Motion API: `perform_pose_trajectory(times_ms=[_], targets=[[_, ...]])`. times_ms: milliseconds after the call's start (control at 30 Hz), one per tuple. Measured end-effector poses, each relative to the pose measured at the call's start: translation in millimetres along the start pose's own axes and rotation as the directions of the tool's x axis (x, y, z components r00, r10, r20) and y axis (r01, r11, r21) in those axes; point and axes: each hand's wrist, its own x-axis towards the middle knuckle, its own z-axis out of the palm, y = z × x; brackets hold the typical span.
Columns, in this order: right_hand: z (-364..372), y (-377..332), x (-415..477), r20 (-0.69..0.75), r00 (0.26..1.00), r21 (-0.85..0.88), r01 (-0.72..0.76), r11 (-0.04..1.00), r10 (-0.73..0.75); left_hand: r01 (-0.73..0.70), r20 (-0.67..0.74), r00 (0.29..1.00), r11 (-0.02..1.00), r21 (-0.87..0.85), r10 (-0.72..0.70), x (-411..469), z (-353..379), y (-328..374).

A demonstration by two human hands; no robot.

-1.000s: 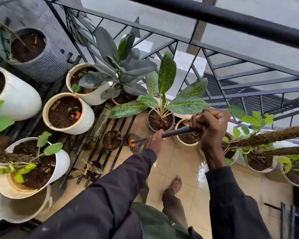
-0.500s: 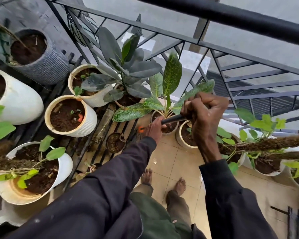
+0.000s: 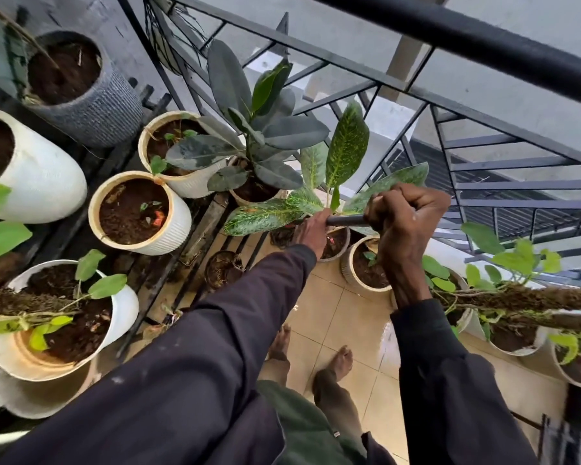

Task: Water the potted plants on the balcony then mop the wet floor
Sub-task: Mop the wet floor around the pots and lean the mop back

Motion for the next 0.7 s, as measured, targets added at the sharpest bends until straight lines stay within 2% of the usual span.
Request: perform_pose_trajectory(times_ms=[267, 367, 700], targets=[[-25, 9, -14, 0.15, 0.979, 0.12, -0.157, 0.98, 0.138, 0.114, 0.014, 0.993, 0.983, 0.141, -0.117, -56, 11, -24], [-36, 9, -25, 0.204, 0.963, 0.136, -0.204, 0.97, 0.174, 0.134, 0.025, 0.99, 0.984, 0.117, -0.138, -75, 21, -28], [-61, 19, -79, 0.257, 0.91, 0.233, -0.386, 0.893, 0.326, 0.206, 0.141, 0.962, 0.961, 0.186, -0.234, -159, 51, -61]])
